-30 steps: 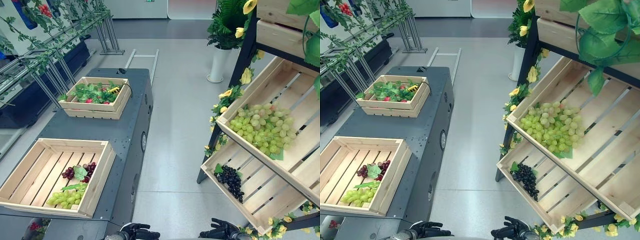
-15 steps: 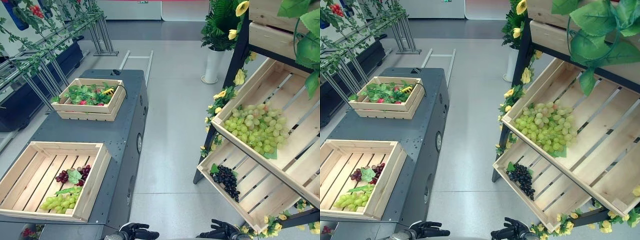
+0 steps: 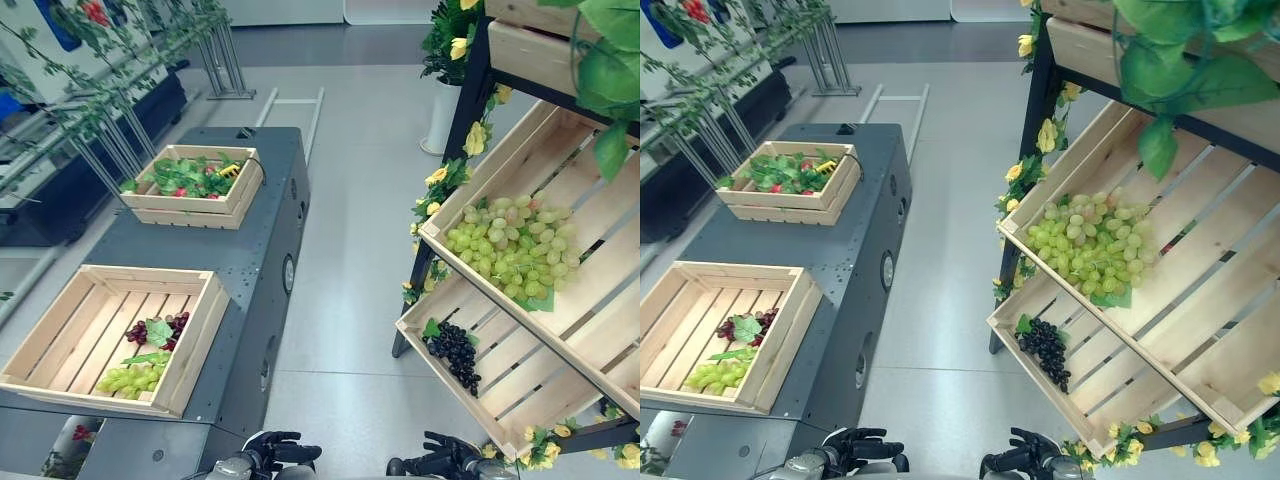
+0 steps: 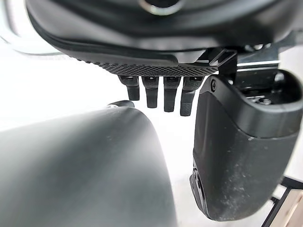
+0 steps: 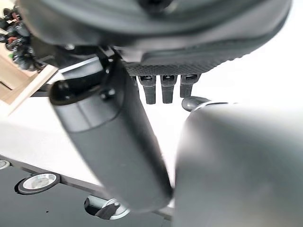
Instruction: Pick up the fruits from the basket on one side to the basket on the other side
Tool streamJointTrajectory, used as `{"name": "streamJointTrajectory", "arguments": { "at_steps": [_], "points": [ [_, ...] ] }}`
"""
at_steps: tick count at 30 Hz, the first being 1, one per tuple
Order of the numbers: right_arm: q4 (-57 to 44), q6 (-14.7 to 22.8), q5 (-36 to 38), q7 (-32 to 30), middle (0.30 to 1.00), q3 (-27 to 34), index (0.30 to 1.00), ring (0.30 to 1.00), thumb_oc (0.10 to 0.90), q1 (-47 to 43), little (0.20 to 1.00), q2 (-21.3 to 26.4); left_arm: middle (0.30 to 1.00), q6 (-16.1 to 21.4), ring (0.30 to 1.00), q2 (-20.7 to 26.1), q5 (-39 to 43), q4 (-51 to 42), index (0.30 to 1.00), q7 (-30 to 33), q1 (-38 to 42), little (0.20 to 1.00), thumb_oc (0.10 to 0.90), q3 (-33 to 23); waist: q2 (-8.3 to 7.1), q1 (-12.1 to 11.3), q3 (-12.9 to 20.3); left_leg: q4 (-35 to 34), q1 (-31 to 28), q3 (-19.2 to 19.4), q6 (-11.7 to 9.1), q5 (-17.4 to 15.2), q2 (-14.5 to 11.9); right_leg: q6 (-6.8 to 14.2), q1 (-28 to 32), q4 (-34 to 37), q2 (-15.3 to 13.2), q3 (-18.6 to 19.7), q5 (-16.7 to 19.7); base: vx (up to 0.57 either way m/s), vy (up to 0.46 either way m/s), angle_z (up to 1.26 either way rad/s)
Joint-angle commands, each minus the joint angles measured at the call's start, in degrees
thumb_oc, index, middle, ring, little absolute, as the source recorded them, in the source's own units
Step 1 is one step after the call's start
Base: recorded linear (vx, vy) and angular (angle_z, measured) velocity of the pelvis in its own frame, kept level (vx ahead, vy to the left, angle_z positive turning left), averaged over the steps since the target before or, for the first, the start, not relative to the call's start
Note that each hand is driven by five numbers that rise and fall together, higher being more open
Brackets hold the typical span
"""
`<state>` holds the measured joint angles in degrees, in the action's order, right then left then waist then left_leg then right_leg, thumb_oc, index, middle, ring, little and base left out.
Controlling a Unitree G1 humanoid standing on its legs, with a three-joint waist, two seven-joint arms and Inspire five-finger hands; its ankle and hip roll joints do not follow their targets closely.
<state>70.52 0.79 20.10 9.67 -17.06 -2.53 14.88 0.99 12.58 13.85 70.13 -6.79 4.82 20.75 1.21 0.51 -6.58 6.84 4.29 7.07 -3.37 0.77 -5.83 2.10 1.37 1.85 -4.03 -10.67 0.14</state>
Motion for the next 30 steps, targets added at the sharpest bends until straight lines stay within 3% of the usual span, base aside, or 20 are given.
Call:
{"name": "streamJointTrajectory", "arguments": {
  "at_steps": [1,4,6,7,9,13,16,17,22,26,27,30],
  "points": [
    [1.39,0.88,-3.38,2.54,0.900,-1.22,0.900,0.900,0.800,-1.62,0.900,-0.67,0.900,-0.02,0.900,-1.04,1.61,0.71,0.900,1.68,2.36,0.900,0.800,-1.82,-1.96,-0.16,-1.34,-10.25,3.06,0.43,-0.35,10.04,-2.28,-1.08,3.54,1.47,4.65,0.75,-0.41,0.17,0.140,0.30],
    [1.09,0.86,-3.40,2.70,0.900,-1.07,0.900,0.900,0.800,-0.88,0.900,-0.36,0.900,-0.30,0.900,-1.58,2.28,1.39,0.900,1.95,2.13,0.900,0.800,-2.44,-1.76,0.68,-1.12,-11.79,2.58,3.91,-1.90,10.83,-4.40,-0.59,4.89,2.00,3.92,-1.54,-0.97,0.17,0.160,0.21],
    [1.70,1.41,-1.78,2.14,0.900,-0.27,0.900,0.900,0.800,-0.12,0.900,-0.52,0.900,-1.14,0.900,-1.98,0.61,1.89,0.900,1.00,2.42,0.900,0.800,-2.68,-1.03,1.63,-1.06,-11.56,2.12,10.69,-2.97,12.29,-5.76,-0.51,5.72,1.49,3.36,-5.02,-1.58,0.18,0.253,0.32],
    [2.04,1.73,-1.26,1.78,0.900,-0.02,0.900,0.900,0.800,0.17,0.900,-0.65,0.900,-1.30,0.900,-2.11,-0.17,2.10,0.900,0.38,2.48,0.900,0.800,-2.64,-0.83,2.02,-1.00,-11.28,1.41,14.04,-3.30,12.11,-5.95,-0.28,6.05,0.92,2.84,-6.80,-2.05,0.17,0.306,0.73],
    [2.66,2.54,-0.99,0.56,0.900,0.48,0.900,0.900,0.800,0.65,0.900,-1.18,0.900,-2.17,0.900,-2.68,0.30,2.39,0.900,-0.18,2.03,0.900,0.800,-2.42,-0.36,1.88,-0.77,-11.25,0.51,15.83,-2.41,10.00,-4.83,0.17,6.07,-1.09,1.47,-8.46,-3.08,0.20,0.381,0.87],
    [3.02,3.87,0.10,0.42,0.900,1.83,0.900,0.900,0.800,0.97,0.900,-1.79,0.900,-1.26,0.900,-3.10,-0.41,2.21,0.900,-0.23,0.45,0.900,0.800,-3.34,-0.74,0.45,0.08,-11.27,-1.34,13.87,-0.35,6.96,-1.97,1.72,7.24,-2.51,-0.74,-8.96,-4.13,0.22,0.374,0.27],
    [2.14,5.83,-0.41,0.19,0.900,2.96,0.900,0.900,0.800,0.92,0.900,-2.34,0.900,-2.22,0.900,-2.23,-1.50,1.54,0.900,-0.96,0.26,0.900,0.800,-2.51,-0.97,-0.35,0.60,-11.71,-3.30,12.10,2.07,4.49,0.49,3.78,5.98,-9.18,-3.67,-9.60,-6.47,0.21,0.445,0.05],
    [1.25,6.39,0.66,-0.11,0.900,3.32,0.900,0.900,0.800,0.35,0.900,-2.29,0.900,-2.65,0.900,-1.95,-1.70,1.29,0.900,-0.76,0.69,0.900,0.800,-1.84,-1.09,-0.35,0.44,-11.84,-3.56,11.46,3.25,3.71,1.57,5.07,3.80,-15.18,-5.26,-9.10,-5.31,0.13,0.353,0.17],
    [-0.91,7.93,0.52,0.45,0.900,2.83,0.900,0.900,0.800,-1.01,0.900,-1.45,0.900,-3.21,0.900,-0.90,0.66,0.97,0.900,1.03,2.44,0.900,0.800,-0.63,-0.95,-0.41,-0.45,-11.84,-4.10,8.93,5.46,1.81,4.17,5.63,-3.20,-27.02,-6.92,-5.39,-2.08,0.07,0.249,0.35],
    [-2.24,9.34,4.27,1.38,0.900,2.31,0.900,0.900,0.800,-2.20,0.900,-0.92,0.900,-4.90,0.900,-0.54,0.76,0.84,0.900,0.47,3.49,0.900,0.800,-0.52,-0.27,-0.88,-1.08,-11.84,-4.75,4.95,5.03,2.63,4.84,3.86,-5.37,-15.95,-5.44,-3.87,0.80,0.05,0.009,0.52],
    [-2.48,10.01,5.93,1.61,0.900,2.23,0.900,0.900,0.800,-2.47,0.900,-0.85,0.900,-4.70,0.900,-0.33,-0.01,0.96,0.900,-0.52,3.60,0.900,0.800,-0.27,-0.71,-0.89,-1.10,-11.73,-4.69,4.23,5.03,2.21,5.49,4.44,-6.26,-9.97,-6.13,-2.45,3.94,0.02,-0.098,0.70],
    [-2.80,10.21,7.65,1.70,0.900,2.97,0.900,0.900,0.800,-3.03,0.900,-0.91,0.900,-3.52,0.900,0.55,-1.37,1.14,0.900,-2.72,2.89,0.900,0.800,-0.09,-2.14,-0.57,-1.06,-11.43,-5.06,2.66,5.71,-0.09,6.97,6.93,-9.07,-0.51,-7.88,1.37,12.34,0.14,-0.096,0.67]
  ]
}}
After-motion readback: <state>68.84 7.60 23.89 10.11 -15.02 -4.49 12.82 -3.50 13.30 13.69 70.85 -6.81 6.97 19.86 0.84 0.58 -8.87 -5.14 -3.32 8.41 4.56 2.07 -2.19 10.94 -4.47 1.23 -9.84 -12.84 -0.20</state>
